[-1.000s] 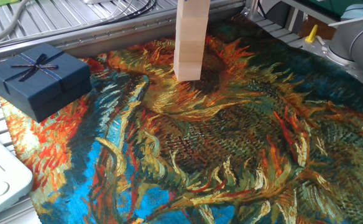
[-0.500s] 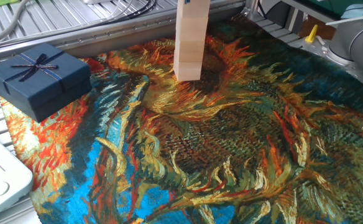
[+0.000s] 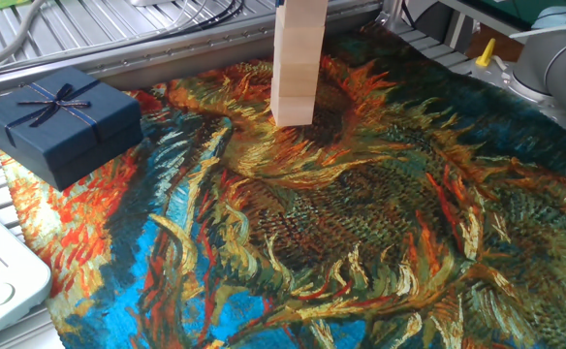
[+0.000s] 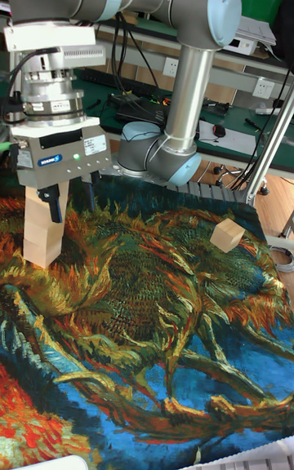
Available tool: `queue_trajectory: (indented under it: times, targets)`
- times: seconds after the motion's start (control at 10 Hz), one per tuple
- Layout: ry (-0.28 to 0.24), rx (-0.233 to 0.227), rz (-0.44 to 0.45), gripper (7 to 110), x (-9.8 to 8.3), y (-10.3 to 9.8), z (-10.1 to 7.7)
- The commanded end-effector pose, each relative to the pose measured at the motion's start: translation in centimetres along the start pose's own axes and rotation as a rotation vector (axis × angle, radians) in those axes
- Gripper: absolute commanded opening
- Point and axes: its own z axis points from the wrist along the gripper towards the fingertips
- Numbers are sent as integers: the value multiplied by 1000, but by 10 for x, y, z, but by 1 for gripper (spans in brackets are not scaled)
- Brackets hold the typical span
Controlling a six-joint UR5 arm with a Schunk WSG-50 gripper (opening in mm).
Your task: Stack the blocks in a vertical line of five
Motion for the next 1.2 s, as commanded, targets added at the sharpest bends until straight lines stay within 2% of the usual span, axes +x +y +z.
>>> queue_trajectory:
  times: [0.0,0.1,0.2,0.3,0.4,0.5,0.6,0.7,0.8,0.9,1.0,1.1]
  targets:
    - [-64,-12,-16,66,-16,3,-2]
    - [-62,-28,-12,66,-15,7,-2]
    - [-8,-25,-29,66,-2,6,-2]
    - [11,-32,-27,66,3,8,-2]
    - [53,-45,-24,66,5,23,13]
    - [120,-52,-40,66,14,39,27]
    - [142,-46,-20,66,16,54,37]
    - [131,-65,-11,66,10,70,41]
    - [144,-64,-1,66,8,83,39]
    - [115,-87,11,66,2,96,41]
    - [109,-108,12,66,2,106,42]
    - [140,-64,14,66,10,95,42]
